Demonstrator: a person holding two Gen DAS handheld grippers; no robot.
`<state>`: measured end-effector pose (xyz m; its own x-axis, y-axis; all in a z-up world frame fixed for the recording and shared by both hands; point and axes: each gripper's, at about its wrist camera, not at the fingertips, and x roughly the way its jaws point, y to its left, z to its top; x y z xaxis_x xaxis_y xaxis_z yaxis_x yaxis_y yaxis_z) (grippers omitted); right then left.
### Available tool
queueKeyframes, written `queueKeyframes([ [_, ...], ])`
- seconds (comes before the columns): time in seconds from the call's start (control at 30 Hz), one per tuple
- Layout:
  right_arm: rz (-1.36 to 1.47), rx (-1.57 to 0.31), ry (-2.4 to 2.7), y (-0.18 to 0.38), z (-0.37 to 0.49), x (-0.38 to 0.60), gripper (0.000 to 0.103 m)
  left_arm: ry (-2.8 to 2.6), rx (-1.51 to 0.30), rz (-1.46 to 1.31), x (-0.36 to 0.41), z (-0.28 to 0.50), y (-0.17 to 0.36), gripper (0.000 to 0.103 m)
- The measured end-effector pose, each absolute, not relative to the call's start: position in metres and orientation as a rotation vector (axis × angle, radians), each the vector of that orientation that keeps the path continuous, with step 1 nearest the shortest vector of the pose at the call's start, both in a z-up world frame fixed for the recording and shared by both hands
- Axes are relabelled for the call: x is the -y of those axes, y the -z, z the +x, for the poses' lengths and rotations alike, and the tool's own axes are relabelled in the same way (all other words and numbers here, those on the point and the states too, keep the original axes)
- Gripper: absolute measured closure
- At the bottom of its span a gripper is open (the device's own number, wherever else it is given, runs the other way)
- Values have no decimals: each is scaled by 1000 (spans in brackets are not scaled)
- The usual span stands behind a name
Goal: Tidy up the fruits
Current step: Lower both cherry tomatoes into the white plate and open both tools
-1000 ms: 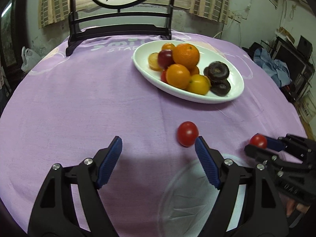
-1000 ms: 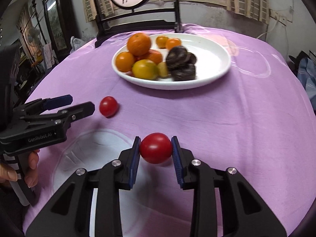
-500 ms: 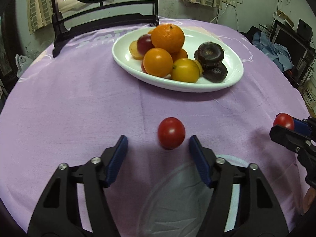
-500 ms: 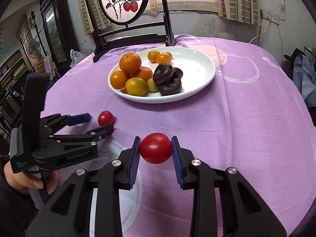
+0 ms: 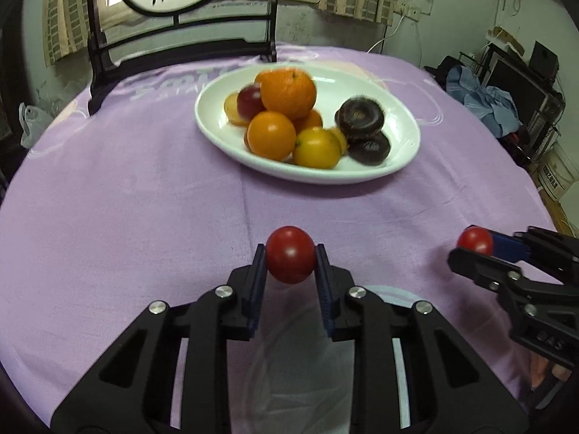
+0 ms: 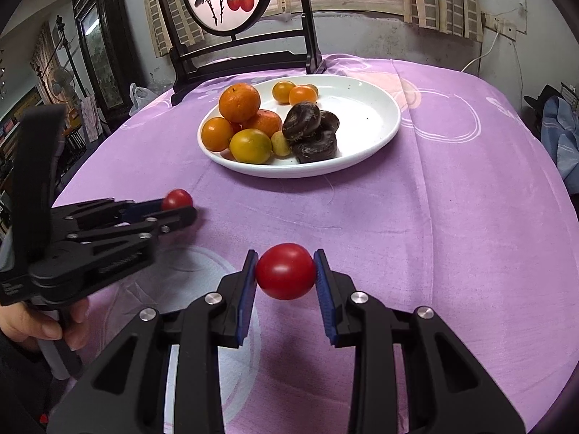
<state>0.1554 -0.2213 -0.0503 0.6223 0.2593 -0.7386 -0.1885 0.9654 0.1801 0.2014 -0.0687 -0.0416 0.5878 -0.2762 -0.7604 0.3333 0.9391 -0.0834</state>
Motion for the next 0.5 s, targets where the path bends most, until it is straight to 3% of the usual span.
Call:
queueKeyframes([
  [0.27,82,-775,-283,12,170,220,71,403,-749,142,79,198,-29,77],
  [0.5,61,-706,-274,-10,226,220,71,431,-713,140,106,248,-59,77],
])
